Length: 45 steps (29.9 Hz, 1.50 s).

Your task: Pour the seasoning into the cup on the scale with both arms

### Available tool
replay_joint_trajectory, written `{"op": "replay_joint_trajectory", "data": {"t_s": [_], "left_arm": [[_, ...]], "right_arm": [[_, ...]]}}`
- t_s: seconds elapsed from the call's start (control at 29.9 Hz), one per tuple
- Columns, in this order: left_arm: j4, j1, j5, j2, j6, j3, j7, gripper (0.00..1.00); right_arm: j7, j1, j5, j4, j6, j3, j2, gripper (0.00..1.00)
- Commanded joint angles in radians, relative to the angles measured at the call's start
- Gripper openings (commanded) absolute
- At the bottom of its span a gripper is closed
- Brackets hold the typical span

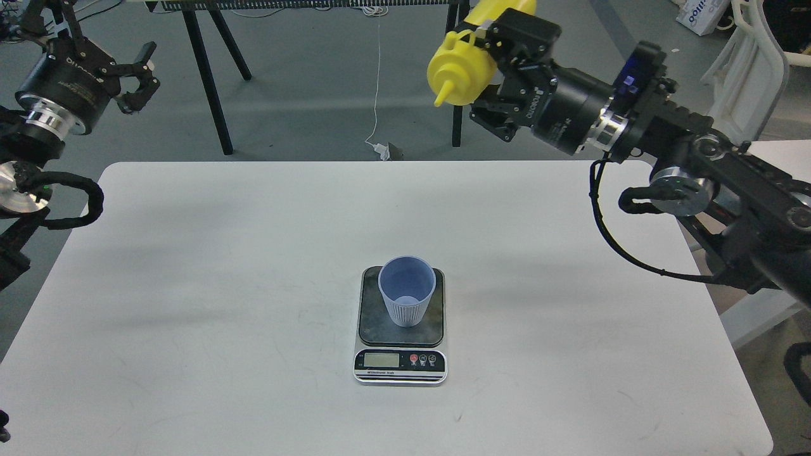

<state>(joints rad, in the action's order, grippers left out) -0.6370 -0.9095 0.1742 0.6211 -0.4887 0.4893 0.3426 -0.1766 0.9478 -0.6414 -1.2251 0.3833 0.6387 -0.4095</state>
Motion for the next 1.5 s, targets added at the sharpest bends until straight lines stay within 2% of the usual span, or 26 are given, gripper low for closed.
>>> {"op": "replay_joint_trajectory", "data": {"t_s": [0.0,0.13,0.27,0.4,0.6,0.77,1.3,1.4,1.47], "left_arm": [[0.0,0.01,0.001,-0.047,0.0,0.0,-0.004,1.0],[0.0,0.029,0.002,-0.069,0.0,0.008,-0.002,1.0],[0.0,0.066,0.001,-0.073,0.0,0.055,-0.004,1.0],[0.0,0.069,-0.001,-0.073,0.0,0.066,-0.004,1.0],[-0.001,0.066,-0.007,-0.063,0.0,0.064,-0.005,1.0],[-0.006,0.061,-0.009,-0.061,0.0,0.06,-0.005,1.0],[-0.012,0.063,-0.01,-0.057,0.0,0.064,-0.004,1.0],[-0.012,0.061,-0.01,-0.057,0.0,0.066,-0.004,1.0],[-0.012,0.061,-0.01,-0.055,0.0,0.067,-0.005,1.0]], "right_arm": [[-0.011,0.107,-0.157,-0.001,-0.124,-0.164,0.046,0.26],[-0.004,0.201,-0.341,0.002,-0.237,-0.347,0.081,0.26],[-0.003,0.232,-0.483,0.01,-0.313,-0.444,0.083,0.26],[-0.004,0.203,-0.7,0.006,-0.369,-0.465,0.074,0.25],[-0.01,0.097,-0.908,0.004,-0.484,-0.465,0.078,0.24],[-0.047,-0.013,-1.018,-0.036,-0.566,-0.464,0.067,0.24],[-0.053,-0.081,-1.12,-0.05,-0.581,-0.439,0.058,0.24],[-0.05,-0.081,-1.085,-0.065,-0.571,-0.351,0.055,0.24],[-0.049,-0.084,-0.971,-0.065,-0.548,-0.282,0.054,0.25]]}}
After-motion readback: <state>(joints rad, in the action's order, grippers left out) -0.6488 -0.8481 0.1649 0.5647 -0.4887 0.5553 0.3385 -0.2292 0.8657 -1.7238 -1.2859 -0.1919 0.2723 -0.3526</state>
